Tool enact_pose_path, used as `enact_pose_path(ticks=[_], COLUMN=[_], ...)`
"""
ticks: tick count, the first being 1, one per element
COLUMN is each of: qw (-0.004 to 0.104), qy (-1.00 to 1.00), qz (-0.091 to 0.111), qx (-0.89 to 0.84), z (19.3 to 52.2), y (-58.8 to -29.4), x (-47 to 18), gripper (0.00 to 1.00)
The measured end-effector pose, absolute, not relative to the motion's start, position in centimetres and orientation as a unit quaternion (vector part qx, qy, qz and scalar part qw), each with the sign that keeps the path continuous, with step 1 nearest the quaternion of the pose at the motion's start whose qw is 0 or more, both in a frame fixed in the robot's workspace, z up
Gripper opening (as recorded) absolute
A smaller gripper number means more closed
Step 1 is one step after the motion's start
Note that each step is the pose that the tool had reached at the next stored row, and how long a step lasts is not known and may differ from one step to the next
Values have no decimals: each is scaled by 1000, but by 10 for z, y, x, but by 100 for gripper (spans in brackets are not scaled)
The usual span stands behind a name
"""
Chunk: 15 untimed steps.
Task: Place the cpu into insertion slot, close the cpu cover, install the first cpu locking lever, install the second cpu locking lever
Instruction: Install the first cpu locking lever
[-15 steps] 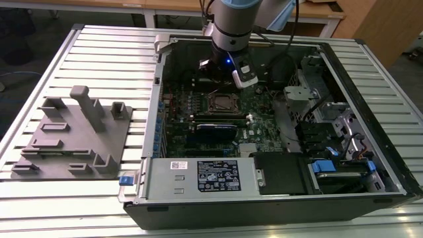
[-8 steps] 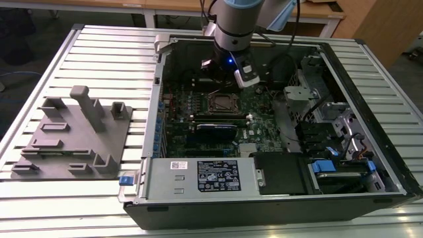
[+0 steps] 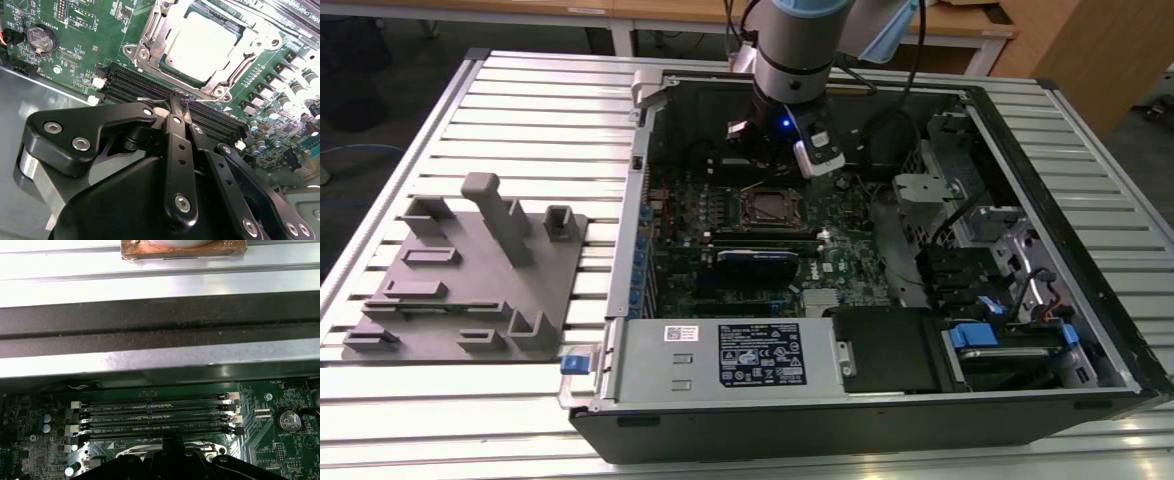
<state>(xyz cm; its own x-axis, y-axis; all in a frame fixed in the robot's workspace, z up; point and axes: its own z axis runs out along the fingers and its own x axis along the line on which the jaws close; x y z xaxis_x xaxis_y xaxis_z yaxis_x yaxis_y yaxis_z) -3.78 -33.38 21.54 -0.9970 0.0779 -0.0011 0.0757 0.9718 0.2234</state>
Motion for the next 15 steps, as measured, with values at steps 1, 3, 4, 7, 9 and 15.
enact_pose_path(ticks=[1,3,4,7,9,15], qw=[5,5,5,5,6,15], qy=[993,993,993,993,993,993], qz=[112,112,112,112,113,113], qx=[39,39,39,39,39,37], z=[215,215,215,215,215,214], y=[-334,-334,-334,-334,-334,-334], x=[-38,-38,-38,-38,-38,-38], gripper=[10,10,10,10,10,10])
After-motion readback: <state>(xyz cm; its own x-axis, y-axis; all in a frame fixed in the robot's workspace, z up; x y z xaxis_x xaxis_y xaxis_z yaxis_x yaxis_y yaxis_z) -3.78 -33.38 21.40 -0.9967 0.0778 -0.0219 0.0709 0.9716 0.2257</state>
